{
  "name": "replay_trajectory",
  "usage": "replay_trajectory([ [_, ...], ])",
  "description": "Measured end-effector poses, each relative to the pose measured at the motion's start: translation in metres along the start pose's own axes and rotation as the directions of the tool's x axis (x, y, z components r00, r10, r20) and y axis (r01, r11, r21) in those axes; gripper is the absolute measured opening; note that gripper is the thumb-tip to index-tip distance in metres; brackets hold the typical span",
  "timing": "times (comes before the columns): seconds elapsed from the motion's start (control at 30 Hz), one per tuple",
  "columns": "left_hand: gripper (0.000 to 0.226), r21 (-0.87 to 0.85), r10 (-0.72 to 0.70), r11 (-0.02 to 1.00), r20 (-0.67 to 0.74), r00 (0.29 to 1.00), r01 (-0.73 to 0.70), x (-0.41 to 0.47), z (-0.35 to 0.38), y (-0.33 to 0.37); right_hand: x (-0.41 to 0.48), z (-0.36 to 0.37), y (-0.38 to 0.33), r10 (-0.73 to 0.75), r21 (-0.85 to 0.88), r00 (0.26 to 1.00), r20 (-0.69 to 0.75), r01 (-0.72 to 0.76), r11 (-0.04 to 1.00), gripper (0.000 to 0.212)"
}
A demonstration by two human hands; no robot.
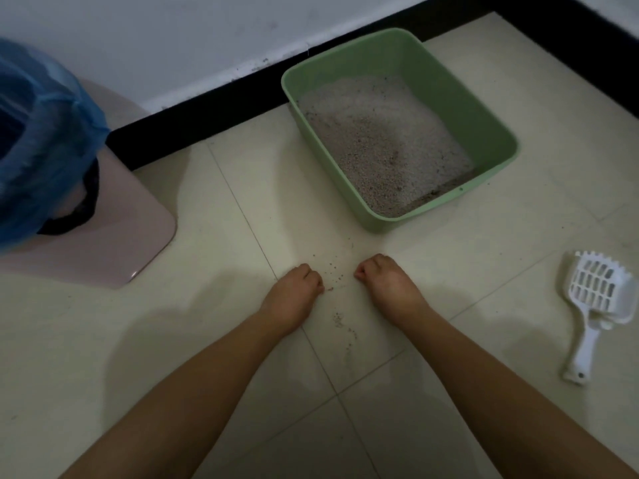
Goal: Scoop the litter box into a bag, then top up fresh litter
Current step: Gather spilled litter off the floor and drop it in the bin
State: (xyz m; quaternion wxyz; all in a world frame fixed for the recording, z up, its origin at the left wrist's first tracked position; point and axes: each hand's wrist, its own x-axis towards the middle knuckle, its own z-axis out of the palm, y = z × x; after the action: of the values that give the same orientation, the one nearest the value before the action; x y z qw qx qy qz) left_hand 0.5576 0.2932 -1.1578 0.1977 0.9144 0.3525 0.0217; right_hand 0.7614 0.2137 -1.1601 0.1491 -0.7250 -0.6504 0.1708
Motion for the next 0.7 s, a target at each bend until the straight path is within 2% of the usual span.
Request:
replay_trajectory([
  [0.03, 0.022, 0.024, -0.036, 0.999, 0.043, 0.998, 0.035, 0.000, -0.014, -0.006, 0.007, -0.004, -0.004, 0.034, -0.019, 0.998, 0.049, -0.034, 0.999, 0.021],
  [0.1, 0.026, 0.049, -0.130, 0.991, 0.032, 0.991, 0.128, 0.000, -0.056, -0.020, 0.024, -0.012, -0.019, 0.115, -0.072, 0.986, 0.117, -0.107, 0.992, 0.026],
  [0.17, 0.025, 0.034, -0.184, 0.982, -0.090, 0.979, 0.188, 0.003, -0.108, -0.030, 0.044, -0.023, -0.047, 0.125, -0.037, 0.984, 0.123, -0.121, 0.992, 0.027],
  [0.23, 0.022, 0.011, -0.185, 0.981, -0.271, 0.945, 0.195, 0.008, -0.168, -0.032, 0.069, -0.035, -0.087, 0.124, 0.121, 0.988, 0.092, -0.135, 0.983, 0.027],
  [0.33, 0.019, -0.044, -0.163, 0.985, -0.565, 0.809, 0.168, 0.009, -0.265, -0.037, 0.117, -0.072, -0.162, 0.096, 0.337, 0.993, -0.068, -0.068, 0.939, 0.026],
  [0.43, 0.023, -0.013, -0.175, 0.968, -0.747, 0.641, 0.249, -0.002, -0.352, -0.067, 0.169, -0.124, -0.241, 0.016, 0.446, 0.955, -0.295, 0.123, 0.886, 0.025],
  [0.5, 0.025, 0.025, -0.231, 0.922, -0.764, 0.602, 0.386, -0.018, -0.393, -0.100, 0.194, -0.151, -0.289, -0.037, 0.483, 0.932, -0.360, 0.220, 0.847, 0.025],
  [0.57, 0.024, 0.102, -0.297, 0.851, -0.715, 0.632, 0.515, -0.041, -0.418, -0.132, 0.212, -0.167, -0.331, -0.135, 0.466, 0.917, -0.376, 0.313, 0.828, 0.023],
  [0.6, 0.022, 0.169, -0.330, 0.808, -0.664, 0.671, 0.565, -0.053, -0.426, -0.146, 0.218, -0.171, -0.348, -0.215, 0.435, 0.918, -0.334, 0.353, 0.828, 0.022],
  [0.67, 0.024, 0.268, -0.425, 0.750, -0.507, 0.750, 0.605, -0.076, -0.432, -0.167, 0.224, -0.172, -0.371, -0.416, 0.287, 0.904, -0.096, 0.425, 0.859, 0.024],
  [0.7, 0.031, 0.266, -0.490, 0.736, -0.426, 0.761, 0.623, -0.084, -0.432, -0.173, 0.226, -0.170, -0.377, -0.487, 0.187, 0.872, 0.051, 0.470, 0.862, 0.026],
])
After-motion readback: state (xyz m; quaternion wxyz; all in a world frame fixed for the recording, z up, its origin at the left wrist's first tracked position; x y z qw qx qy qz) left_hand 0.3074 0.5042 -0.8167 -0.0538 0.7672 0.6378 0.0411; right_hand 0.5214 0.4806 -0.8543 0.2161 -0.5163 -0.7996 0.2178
